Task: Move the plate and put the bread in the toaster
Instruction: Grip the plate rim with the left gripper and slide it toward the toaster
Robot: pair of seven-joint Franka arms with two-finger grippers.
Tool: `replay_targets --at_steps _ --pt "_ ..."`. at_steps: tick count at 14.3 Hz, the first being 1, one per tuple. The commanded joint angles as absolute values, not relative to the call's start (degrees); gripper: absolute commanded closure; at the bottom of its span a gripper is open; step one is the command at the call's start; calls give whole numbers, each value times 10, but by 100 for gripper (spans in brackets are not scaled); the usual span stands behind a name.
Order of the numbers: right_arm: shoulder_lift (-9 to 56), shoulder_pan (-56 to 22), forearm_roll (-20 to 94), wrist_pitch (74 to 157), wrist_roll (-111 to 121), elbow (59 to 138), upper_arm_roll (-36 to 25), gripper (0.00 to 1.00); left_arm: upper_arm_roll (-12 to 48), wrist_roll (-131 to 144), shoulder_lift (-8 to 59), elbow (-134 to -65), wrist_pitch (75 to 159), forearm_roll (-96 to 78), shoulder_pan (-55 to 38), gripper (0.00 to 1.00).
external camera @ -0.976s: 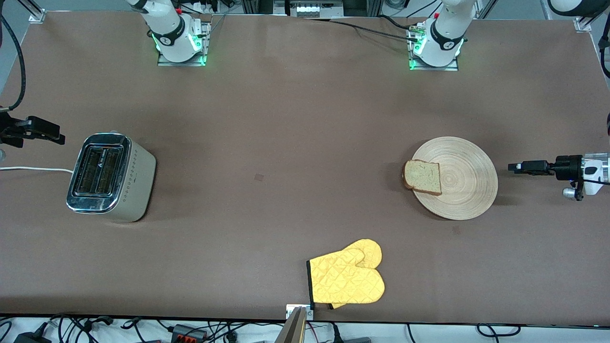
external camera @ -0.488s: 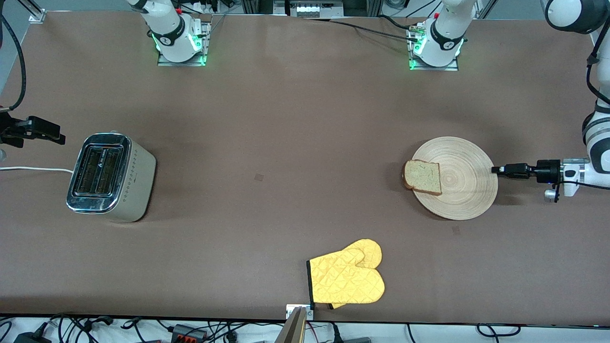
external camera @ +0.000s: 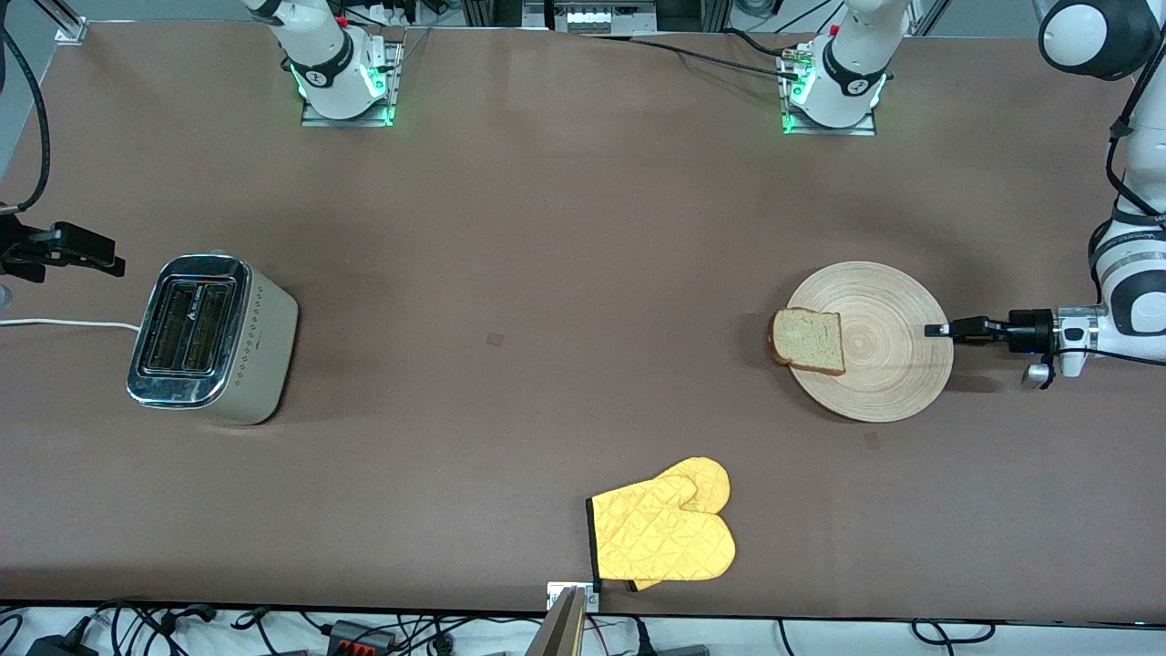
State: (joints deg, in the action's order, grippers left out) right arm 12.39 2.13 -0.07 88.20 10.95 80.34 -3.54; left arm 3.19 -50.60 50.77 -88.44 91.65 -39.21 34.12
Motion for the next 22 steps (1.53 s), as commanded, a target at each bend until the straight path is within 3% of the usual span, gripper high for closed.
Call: replay_targets --at_steps 1,4,8,11,15,19,22 --pt "120 22 -9 883 105 806 -32 0 35 -511 507 -875 913 -398 344 99" --pt "121 21 -9 884 106 805 -32 0 50 -508 495 -861 881 -398 332 99" --pt "121 22 -7 883 105 805 -32 0 135 -500 494 -852 848 -392 319 99" --pt "121 21 -7 883 105 805 -32 0 153 -421 492 -851 866 -404 244 99" --pt "121 21 -7 882 105 805 -31 0 207 -329 486 -855 958 -428 184 99" --pt "121 20 -6 883 105 805 -29 0 261 -310 492 -907 1100 -460 125 98" --pt "121 20 -7 882 105 805 -28 0 267 -311 495 -932 1207 -544 49 98"
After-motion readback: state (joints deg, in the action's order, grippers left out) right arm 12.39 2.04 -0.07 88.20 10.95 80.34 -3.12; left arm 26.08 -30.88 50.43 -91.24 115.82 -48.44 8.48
